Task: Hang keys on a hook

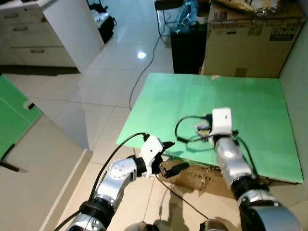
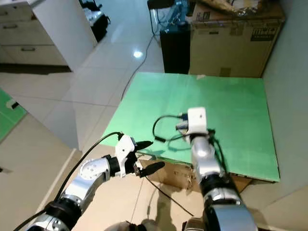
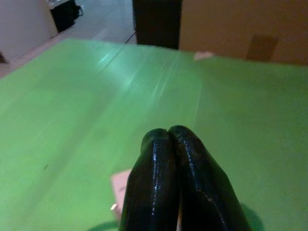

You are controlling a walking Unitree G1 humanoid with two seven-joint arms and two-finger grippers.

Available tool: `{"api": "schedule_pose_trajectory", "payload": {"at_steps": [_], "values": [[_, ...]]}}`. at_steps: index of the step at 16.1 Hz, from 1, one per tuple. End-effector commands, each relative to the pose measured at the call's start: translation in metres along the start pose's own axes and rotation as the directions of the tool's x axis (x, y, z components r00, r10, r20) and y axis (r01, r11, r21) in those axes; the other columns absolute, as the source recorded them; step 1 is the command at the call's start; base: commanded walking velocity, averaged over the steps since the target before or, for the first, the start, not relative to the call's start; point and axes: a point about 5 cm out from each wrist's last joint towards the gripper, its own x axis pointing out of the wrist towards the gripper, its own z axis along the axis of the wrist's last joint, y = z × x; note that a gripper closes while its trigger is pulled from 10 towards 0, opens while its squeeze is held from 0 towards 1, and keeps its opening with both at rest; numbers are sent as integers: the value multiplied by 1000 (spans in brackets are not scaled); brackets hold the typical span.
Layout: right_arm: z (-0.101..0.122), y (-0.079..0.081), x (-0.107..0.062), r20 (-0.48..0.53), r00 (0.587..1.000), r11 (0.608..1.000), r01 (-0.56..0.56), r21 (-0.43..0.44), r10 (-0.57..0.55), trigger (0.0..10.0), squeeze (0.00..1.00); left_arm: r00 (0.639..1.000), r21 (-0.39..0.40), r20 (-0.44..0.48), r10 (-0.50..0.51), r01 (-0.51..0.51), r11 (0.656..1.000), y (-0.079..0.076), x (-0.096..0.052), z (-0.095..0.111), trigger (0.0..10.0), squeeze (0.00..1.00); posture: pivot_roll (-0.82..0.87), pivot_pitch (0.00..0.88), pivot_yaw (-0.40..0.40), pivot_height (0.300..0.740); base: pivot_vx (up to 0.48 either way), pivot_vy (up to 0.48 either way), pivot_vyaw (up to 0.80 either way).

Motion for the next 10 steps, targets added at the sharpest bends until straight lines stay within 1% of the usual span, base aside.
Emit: {"api": "schedule_pose_trajectory", "payload": {"at_steps": [1,2,3,4,5,6,7,8,9,10], "values": [[9,6,3,20,1000,1000,-2,-8,2,784,0,1000,5,-15,10,-10,1000,3,-2,-2,10000,0,-164,0,208,740,0,0,0],[6,6,3,2,1000,1000,-8,14,8,10000,1000,999,-24,-11,38,-38,999,5,-1,-4,10000,0,-166,2,205,740,0,0,0],[3,7,2,-16,1000,1000,-11,27,12,10000,1000,999,-20,-13,44,-44,999,5,-1,-5,10000,0,-165,5,203,740,0,0,0],[-4,8,1,-51,999,999,-14,43,16,10000,1000,997,-13,-14,70,-70,997,5,-1,-7,10000,0,-161,11,195,740,0,0,0],[-6,9,1,-66,998,999,-19,45,22,10000,1000,994,-7,-19,108,-108,994,6,-2,-8,10000,0,-156,23,187,740,0,0,0],[-7,10,0,-68,997,999,-24,36,27,10000,1000,988,-34,-22,153,-154,988,9,-3,-9,10000,0,-153,33,179,740,0,0,0],[-8,10,-1,-66,997,999,-28,31,30,10000,1000,965,-117,-29,260,-262,958,17,-4,-11,10000,0,-155,47,165,740,0,0,0],[-11,12,-3,-71,997,999,-36,27,37,10000,1000,920,-221,-35,391,-389,894,30,-7,-11,10000,0,-160,57,151,740,0,0,0],[-14,13,-6,-73,996,999,-43,20,44,10000,1000,879,-271,-45,475,-468,841,37,-11,-12,10000,0,-166,66,131,740,0,0,0],[-21,14,-13,-80,995,998,-60,-7,59,10000,1000,798,-336,-71,599,-584,739,47,-19,-15,10000,0,-177,72,113,740,0,0,0]]}}
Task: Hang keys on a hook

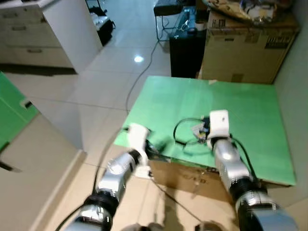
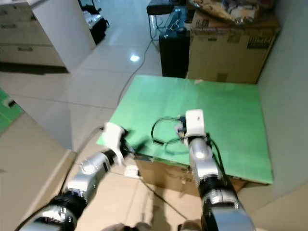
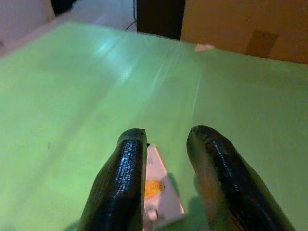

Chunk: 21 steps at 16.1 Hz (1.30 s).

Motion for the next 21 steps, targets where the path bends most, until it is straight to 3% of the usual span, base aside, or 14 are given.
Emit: {"api": "schedule_pose_trajectory", "payload": {"at_steps": [1,2,3,4,5,8,9,13,15,21], "values": [[-6,6,-7,-4,1000,998,-31,-54,31,10000,1000,989,-36,-19,147,-148,988,14,-7,-7,10000,0,-186,73,98,740,0,0,0],[-9,6,-11,2,999,997,-38,-72,38,10000,1000,987,-28,-9,158,-159,987,14,-8,-6,10000,0,-189,71,90,740,0,0,0],[-17,6,-26,12,998,993,-64,-104,65,10000,1000,987,-26,36,154,-153,988,13,-12,-2,10000,0,-190,64,74,740,0,0,0],[-20,2,-34,20,998,991,-60,-119,63,10000,902,986,-28,54,155,-154,988,14,-13,1,10000,0,-189,54,69,740,0,0,0],[-18,-9,-49,59,997,994,-37,-98,43,10000,0,984,13,82,158,-159,987,17,-12,7,10000,0,-189,31,66,740,0,0,0],[-16,-17,-65,87,996,996,-10,-91,18,10000,0,982,-1,81,169,-169,986,20,-9,11,10000,0,-201,0,75,740,0,0,-213],[-22,-27,-75,67,997,998,41,-49,-38,10000,0,986,-10,79,149,-149,989,19,-7,13,10000,0,-196,0,65,740,0,480,-581],[-21,-31,-73,42,998,998,52,-43,-50,10000,0,991,19,82,106,-108,994,15,1,20,10000,0,-194,0,69,740,0,480,-586],[-20,-30,-70,29,999,998,47,-29,-46,10000,0,990,81,29,135,-136,987,13,8,17,10000,0,-191,0,78,740,0,0,-591],[-28,-30,-74,-11,998,998,62,4,-62,10000,0,991,148,-21,134,-130,980,6,12,9,10000,0,-209,0,94,740,0,0,-591]]}}
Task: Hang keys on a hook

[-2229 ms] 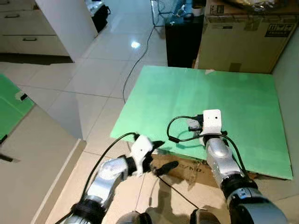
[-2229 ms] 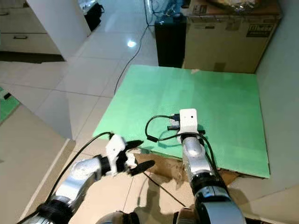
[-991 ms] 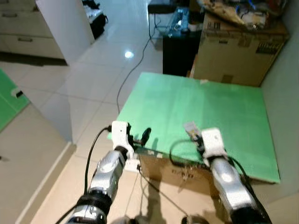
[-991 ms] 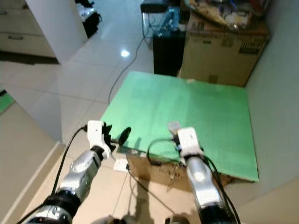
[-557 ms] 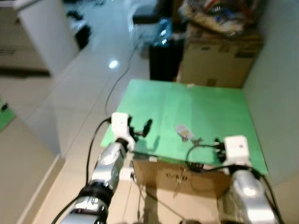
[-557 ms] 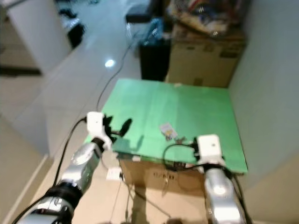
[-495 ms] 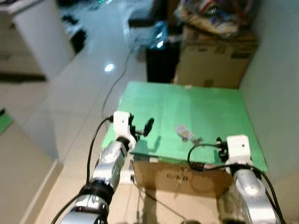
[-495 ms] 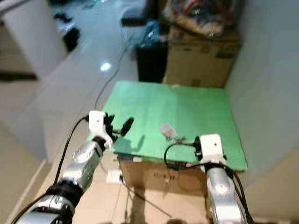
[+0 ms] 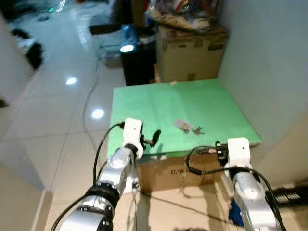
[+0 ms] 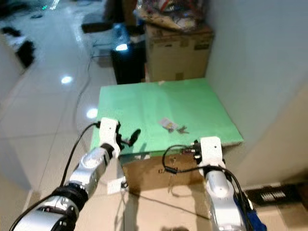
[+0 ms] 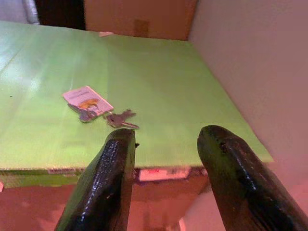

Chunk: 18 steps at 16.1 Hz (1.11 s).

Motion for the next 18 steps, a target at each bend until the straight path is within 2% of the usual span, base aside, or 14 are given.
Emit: {"api": "schedule_pose_trajectory", "payload": {"at_steps": [1,5,7,8,11,14,18], "values": [[-3,-2,-3,-16,1000,1000,9,12,-9,10000,0,1000,30,14,-1,1,1000,-1,4,7,10000,0,-211,0,95,740,0,0,-587],[-5,-3,-6,-25,1000,1000,11,7,-11,10000,0,1000,24,13,-16,15,1000,-9,5,4,10000,0,-239,11,116,740,0,0,-630],[-5,-1,-6,-23,1000,1000,3,-20,-4,10000,0,1000,-7,1,-31,31,1000,-12,6,1,10000,0,-244,15,124,740,0,0,-313],[-5,-1,-5,-28,1000,1000,-2,-21,2,10000,0,999,-40,9,-48,49,998,-14,6,1,10000,0,-245,15,125,740,382,0,0],[-5,2,-5,-27,1000,1000,2,-10,-2,10000,0,995,-38,-4,-103,103,994,-29,6,-5,10000,0,-249,21,134,740,421,0,0],[-6,4,-6,-31,1000,1000,-4,-13,3,10000,0,997,-50,-1,-78,78,996,-28,7,-4,10000,0,-253,30,136,740,435,0,0],[-6,4,-7,-34,999,1000,-12,-19,11,10000,0,994,-25,-30,-104,104,994,-32,7,-7,10000,0,-256,34,137,740,443,0,0]]}}
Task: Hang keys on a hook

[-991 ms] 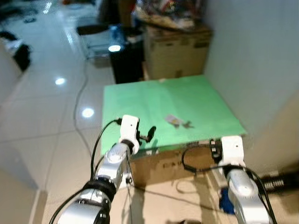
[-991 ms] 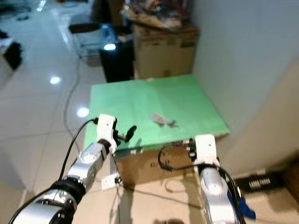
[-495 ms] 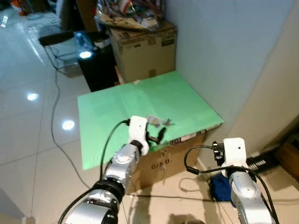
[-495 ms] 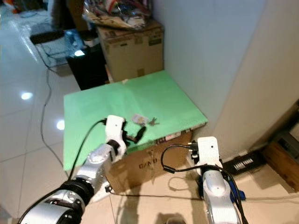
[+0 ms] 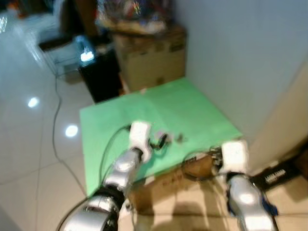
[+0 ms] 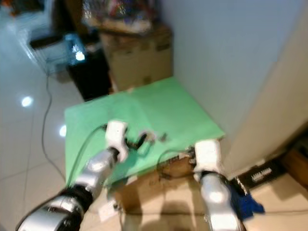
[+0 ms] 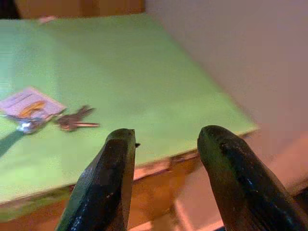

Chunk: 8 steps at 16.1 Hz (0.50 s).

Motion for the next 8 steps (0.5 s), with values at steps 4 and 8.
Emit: {"api": "schedule_pose_trajectory", "payload": {"at_steps": [4,8], "values": [[1,-8,-1,3,1000,1000,17,-21,-17,10000,0,999,5,-34,24,-23,1000,-6,4,-3,10000,0,-259,32,137,740,215,0,0],[-23,-4,-24,-75,997,1000,-8,-10,7,10000,0,990,-50,-141,5,-12,999,-10,7,-10,10000,0,-265,70,145,740,0,0,0]]}}
